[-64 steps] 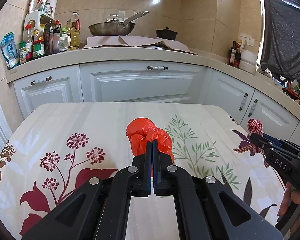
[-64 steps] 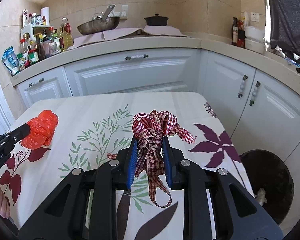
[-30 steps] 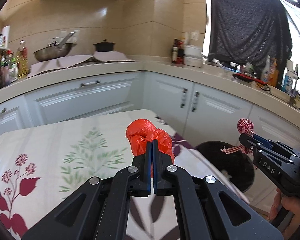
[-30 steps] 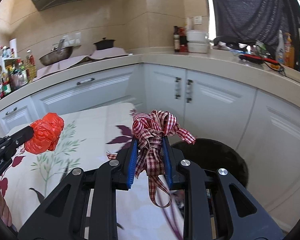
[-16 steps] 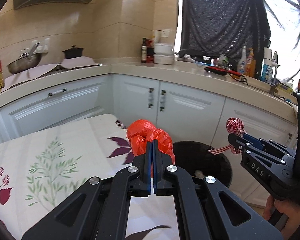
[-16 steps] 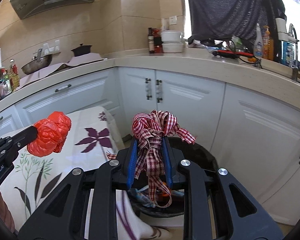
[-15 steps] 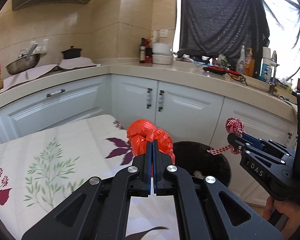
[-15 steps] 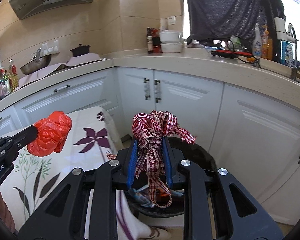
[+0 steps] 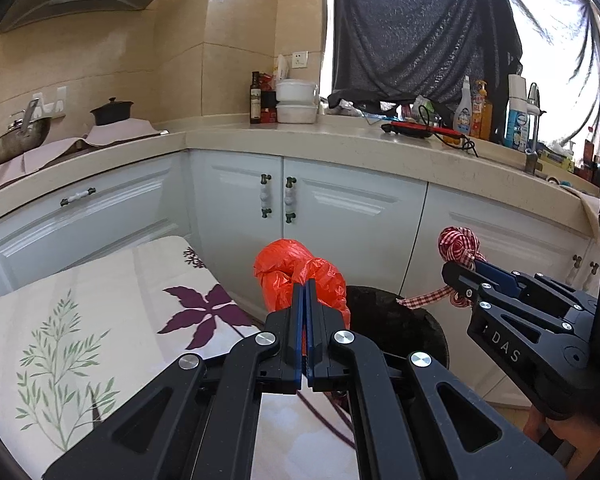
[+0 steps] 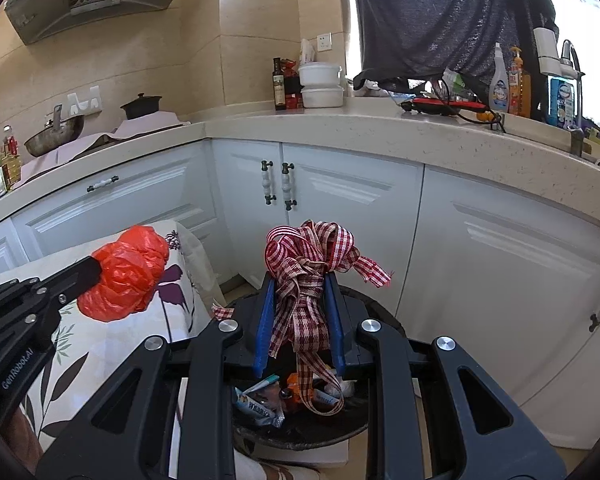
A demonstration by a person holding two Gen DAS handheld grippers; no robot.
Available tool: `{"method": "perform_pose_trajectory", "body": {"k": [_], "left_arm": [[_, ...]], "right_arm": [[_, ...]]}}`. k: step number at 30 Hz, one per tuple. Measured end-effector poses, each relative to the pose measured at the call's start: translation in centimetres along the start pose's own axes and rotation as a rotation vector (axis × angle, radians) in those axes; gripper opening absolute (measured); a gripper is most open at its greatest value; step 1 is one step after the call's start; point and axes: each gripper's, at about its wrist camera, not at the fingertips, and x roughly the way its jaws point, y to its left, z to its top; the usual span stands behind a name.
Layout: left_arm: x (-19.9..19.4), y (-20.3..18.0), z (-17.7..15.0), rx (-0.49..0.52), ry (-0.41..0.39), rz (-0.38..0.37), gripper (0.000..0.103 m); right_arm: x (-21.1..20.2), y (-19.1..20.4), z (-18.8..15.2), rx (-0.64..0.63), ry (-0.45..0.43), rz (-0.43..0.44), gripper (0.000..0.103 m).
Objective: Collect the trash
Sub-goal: 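Lift and carry the red bag and checked ribbon over the black bin with both tools, then open both tools to drop the red bag and ribbon into the bin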
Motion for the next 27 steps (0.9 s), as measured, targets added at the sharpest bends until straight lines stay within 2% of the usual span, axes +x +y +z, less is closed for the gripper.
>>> {"method": "perform_pose_trajectory", "body": {"k": [20,22,23,24,26,27], "left_arm": [[6.3,-1.9,-0.6,0.038,0.08,-0.01,0.001],[6.6,-1.9,-0.6,0.042,0.085,-0.009,0.001],[6.9,-2.0,-0.6,0.045,0.088,-0.004,0.002],[7.2,-2.0,-0.7,0.044,0.095,0.002,0.003],[7.6,-1.7,-0.6,0.031,0.112,0.007,0.016],[7.7,-1.6,-0.6,0.022,0.115,0.006,0.028]], "right_arm": [[5.1,-2.1,-1.2,0.042,0.062,-0.028,0.023],[5.6,-2.2,-1.3,0.046,0.064,-0.031,0.026],[5.8,-2.3,-1.3,0.047,0.064,-0.034,0.037],[5.9,-2.4,-1.4,0.052,0.061,-0.042,0.049],[6.3,-2.6,-1.5,0.063,0.06,-0.046,0.053],[6.5,-2.6,-1.5,0.066,0.065,-0.044,0.053]]}}
